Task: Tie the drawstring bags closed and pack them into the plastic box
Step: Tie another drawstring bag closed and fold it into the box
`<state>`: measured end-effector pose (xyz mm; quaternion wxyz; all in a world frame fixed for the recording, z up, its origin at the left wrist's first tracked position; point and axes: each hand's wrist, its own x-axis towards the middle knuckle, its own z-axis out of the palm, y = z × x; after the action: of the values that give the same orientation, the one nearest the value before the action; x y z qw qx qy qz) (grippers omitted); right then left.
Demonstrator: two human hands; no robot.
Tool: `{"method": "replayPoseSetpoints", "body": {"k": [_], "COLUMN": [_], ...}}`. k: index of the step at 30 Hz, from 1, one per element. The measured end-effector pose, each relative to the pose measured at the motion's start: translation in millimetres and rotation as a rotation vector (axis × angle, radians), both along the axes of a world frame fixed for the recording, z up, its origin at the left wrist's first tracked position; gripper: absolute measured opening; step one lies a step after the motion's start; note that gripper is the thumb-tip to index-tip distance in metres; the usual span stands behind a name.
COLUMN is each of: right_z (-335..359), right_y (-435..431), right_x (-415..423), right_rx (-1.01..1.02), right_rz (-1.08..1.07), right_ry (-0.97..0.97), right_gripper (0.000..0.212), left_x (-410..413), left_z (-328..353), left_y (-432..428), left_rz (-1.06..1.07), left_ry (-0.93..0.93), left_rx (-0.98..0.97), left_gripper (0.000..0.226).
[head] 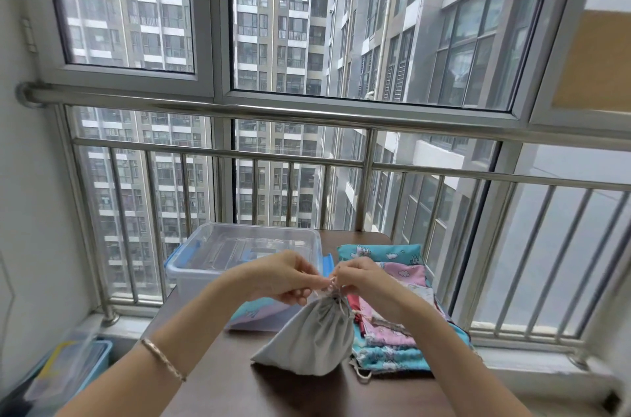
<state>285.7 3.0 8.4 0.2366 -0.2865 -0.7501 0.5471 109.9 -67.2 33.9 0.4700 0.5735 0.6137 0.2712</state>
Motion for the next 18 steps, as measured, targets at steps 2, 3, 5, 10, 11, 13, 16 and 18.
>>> {"method": "replayPoseSetpoints", "body": {"k": [2,3,5,10,11,13,16,18], "right_z": [-3,-4,-5,-9,-11,-12,-13,-13], "right_y": [0,0,0,2,3,3,2,0], "right_x": [-2,-2,-1,4,4,5,5,5], "right_rx": [-0.157,-0.189,-0.151,0.107,0.160,0.263,0.334,0.349], "right_rz": [0.025,0.032,0.016,-0.079,-0.101,-0.134,-0.143,-0.148], "right_ry": [0.064,0.081,0.074,0.074,0.084,0.077,0.060,0.066], "right_gripper": [0.009,0.007,0.012,0.008,0.018,0.018,0.005,0.006], "left_x": [2,2,3,2,2,2,2,2], "left_z": [-1,-2,-4,-12,-13,-13,-12,-12], "left_y": [1,1,2,6,7,8,9,9], "left_rz": [-0.004,-0.009,0.009,0.152,0.175,0.196,0.194,0.193], "left_ry": [0.067,0.093,0.127,-0.047,-0.119,-0.261,-0.368,-0.387], "left_rx": [0.127,0.167,0.218,0.175,0.135,0.053,-0.041,-0.065], "left_gripper": [0.016,0.014,0.013,0.022,0.023,0.021,0.012,0.012]}}
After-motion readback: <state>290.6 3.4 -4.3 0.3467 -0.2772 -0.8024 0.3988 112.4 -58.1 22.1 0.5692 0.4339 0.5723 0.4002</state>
